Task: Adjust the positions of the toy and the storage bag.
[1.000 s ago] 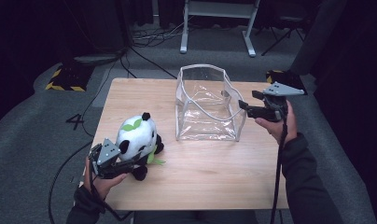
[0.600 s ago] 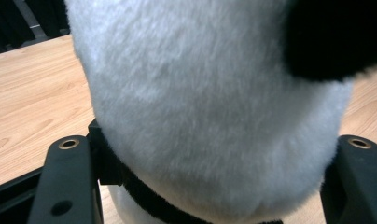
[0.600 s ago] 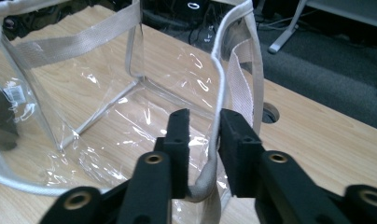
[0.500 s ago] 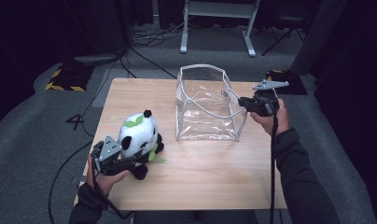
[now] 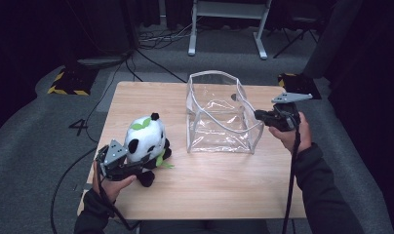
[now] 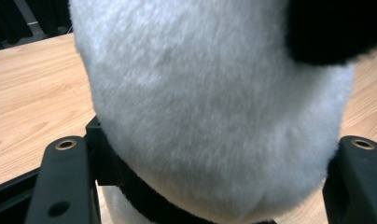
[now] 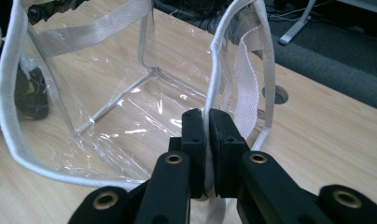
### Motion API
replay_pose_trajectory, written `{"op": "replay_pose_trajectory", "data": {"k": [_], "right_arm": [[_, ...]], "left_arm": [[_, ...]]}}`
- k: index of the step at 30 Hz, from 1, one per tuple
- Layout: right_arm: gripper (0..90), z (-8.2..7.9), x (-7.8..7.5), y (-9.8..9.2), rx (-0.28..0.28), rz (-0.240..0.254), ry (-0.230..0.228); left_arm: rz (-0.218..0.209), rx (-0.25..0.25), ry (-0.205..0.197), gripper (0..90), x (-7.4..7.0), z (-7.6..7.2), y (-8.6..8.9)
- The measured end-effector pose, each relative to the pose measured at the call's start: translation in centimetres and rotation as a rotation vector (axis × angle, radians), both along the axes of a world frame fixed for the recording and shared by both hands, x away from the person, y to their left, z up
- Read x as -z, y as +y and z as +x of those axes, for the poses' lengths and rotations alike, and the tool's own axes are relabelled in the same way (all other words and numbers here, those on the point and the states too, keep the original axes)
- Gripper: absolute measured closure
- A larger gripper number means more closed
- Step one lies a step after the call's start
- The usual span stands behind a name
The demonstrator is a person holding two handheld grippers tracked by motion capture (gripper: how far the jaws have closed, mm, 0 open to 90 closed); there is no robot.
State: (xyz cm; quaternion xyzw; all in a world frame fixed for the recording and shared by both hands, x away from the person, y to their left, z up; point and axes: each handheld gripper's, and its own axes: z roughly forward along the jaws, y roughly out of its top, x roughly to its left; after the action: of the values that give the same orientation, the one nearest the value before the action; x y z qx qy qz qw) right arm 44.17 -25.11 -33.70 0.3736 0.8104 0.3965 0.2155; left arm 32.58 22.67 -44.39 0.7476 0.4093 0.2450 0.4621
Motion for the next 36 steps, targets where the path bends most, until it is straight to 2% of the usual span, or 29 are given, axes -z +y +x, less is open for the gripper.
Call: {"op": "replay_pose_trajectory", "data": {"k": [7,8,10,11,12,13,14,15,16,18,19,20,24,25,27,28,29,30,31,32,33,34,35,36], "right_arm": [[85.8,-2.4,-0.1,-0.3,-0.032,-0.007,0.006],[85.7,-3.1,-0.1,-0.4,-0.042,-0.005,0.004],[85.4,-3.4,0.0,-0.5,-0.039,-0.003,0.0],[79.6,-3.7,0.1,-0.6,-0.04,0.005,-0.018],[79.6,-3.7,0.1,-0.6,-0.04,0.005,-0.018],[72.4,-3.9,0.1,-0.7,-0.035,0.015,-0.04],[69.2,-4.0,0.1,-0.9,-0.031,0.025,-0.064],[57.4,-4.3,0.1,-1.1,-0.033,0.034,-0.093],[50.2,-4.5,0.0,-1.3,-0.023,0.041,-0.115],[47.8,-4.7,-0.2,-1.6,-0.022,0.05,-0.13],[36.4,-5.1,-0.4,-2.2,-0.005,0.063,-0.174],[32.0,-5.4,-0.5,-2.6,0.012,0.068,-0.194],[26.7,-6.1,-0.7,-4.8,0.059,0.092,-0.229],[26.7,-6.1,-0.7,-4.8,0.059,0.092,-0.229],[26.6,-6.5,-0.1,-6.8,0.087,0.124,-0.23],[26.6,-6.5,-0.1,-6.8,0.087,0.124,-0.23],[26.8,-6.6,0.6,-8.3,0.112,0.169,-0.221],[26.8,-6.6,0.6,-8.3,0.112,0.169,-0.221],[26.3,-6.3,1.6,-9.6,0.147,0.191,-0.195],[26.3,-6.3,1.6,-9.6,0.147,0.191,-0.195],[25.7,-6.0,2.7,-10.3,0.167,0.172,-0.172],[25.7,-6.0,2.7,-10.3,0.167,0.172,-0.172],[24.9,-5.8,3.9,-10.6,0.17,0.151,-0.145],[24.9,-5.8,3.9,-10.6,0.17,0.151,-0.145]], "left_arm": [[-0.012,-0.011,-0.004,29.5,0.1,0.1,-0.1],[-0.011,-0.011,-0.003,29.3,0.1,0.2,-0.2],[-0.011,-0.013,-0.004,29.1,0.1,0.3,-0.2],[-0.009,-0.014,-0.003,28.3,0.1,0.5,-0.4],[-0.009,-0.014,-0.003,28.3,0.1,0.5,-0.4],[-0.001,-0.012,-0.004,28.3,0.0,0.6,-0.5],[0.001,-0.011,-0.007,28.3,0.0,0.7,-0.7],[0.009,-0.009,-0.011,28.3,0.1,0.8,-0.9],[0.01,-0.006,-0.011,28.3,0.1,0.9,-0.9],[0.008,-0.006,-0.013,27.6,0.1,1.1,-0.9],[-0.002,-0.013,-0.011,26.2,0.2,1.5,-1.0],[-0.002,-0.015,-0.011,25.6,0.2,1.6,-1.1],[0.006,-0.019,-0.011,23.1,0.2,1.9,-1.6],[0.006,-0.019,-0.011,23.0,0.2,1.9,-1.6],[0.003,-0.025,-0.01,22.7,0.3,2.1,-1.7],[0.003,-0.025,-0.01,22.2,0.3,2.1,-1.7],[0.005,-0.029,-0.01,20.9,0.3,2.2,-1.7],[0.005,-0.03,-0.008,20.9,0.3,2.2,-1.8],[0.011,-0.03,-0.012,19.5,0.3,2.3,-2.0],[0.011,-0.03,-0.012,18.5,0.3,2.3,-2.0],[0.012,-0.032,-0.01,17.8,0.4,2.4,-2.2],[0.012,-0.032,-0.01,17.5,0.4,2.4,-2.2],[0.007,-0.035,-0.012,17.2,0.4,2.6,-2.3],[0.007,-0.035,-0.012,16.9,0.4,2.6,-2.3]]}}
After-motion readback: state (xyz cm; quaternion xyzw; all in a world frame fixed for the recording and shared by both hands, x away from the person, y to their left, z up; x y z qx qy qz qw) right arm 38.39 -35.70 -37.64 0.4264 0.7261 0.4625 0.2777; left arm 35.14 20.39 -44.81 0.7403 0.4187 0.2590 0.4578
